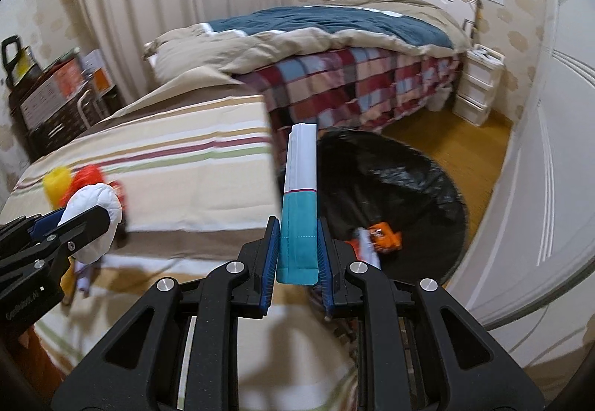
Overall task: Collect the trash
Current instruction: 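Carry both items over the black bin and open both tools to drop them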
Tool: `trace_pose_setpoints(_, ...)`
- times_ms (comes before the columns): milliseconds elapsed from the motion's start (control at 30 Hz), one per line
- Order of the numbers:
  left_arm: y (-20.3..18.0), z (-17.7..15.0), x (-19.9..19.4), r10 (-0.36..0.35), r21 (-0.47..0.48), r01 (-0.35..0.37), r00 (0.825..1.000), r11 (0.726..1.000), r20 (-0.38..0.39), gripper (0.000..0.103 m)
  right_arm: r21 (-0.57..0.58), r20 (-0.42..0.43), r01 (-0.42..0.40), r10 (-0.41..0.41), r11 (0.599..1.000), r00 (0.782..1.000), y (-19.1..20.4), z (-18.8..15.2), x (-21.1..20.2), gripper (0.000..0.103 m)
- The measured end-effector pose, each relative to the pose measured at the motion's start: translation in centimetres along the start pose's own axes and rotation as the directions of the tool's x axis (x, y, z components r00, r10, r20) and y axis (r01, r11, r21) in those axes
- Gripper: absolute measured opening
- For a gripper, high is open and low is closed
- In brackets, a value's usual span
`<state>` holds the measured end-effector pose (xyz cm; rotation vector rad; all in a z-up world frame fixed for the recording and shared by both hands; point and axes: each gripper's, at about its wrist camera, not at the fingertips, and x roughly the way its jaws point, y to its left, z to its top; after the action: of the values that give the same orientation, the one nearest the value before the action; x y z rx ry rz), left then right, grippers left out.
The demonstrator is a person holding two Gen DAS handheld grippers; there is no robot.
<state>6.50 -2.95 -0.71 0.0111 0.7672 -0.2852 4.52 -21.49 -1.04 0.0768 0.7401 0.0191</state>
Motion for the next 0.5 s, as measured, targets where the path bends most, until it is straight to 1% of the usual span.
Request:
trace_pose_setpoints(233, -3.3, 2.1, 3.1, -0.016, 0.032, 0.016, 1.000, 0.999, -0.012, 0.041, 0.045, -0.006, 0.045, -0.045, 0.998, 0.999, -4.1, 1.0, 1.7, 0.020)
trace_pose_setpoints(500, -6.5, 3.1, 6.6, -0.011, 0.088, 0.015, 0.999, 0.996, -0.041, 0.041, 0.082, -0.027, 0.064, -0.062, 0.995, 0.998, -6.8, 1.4, 3.8, 0.020)
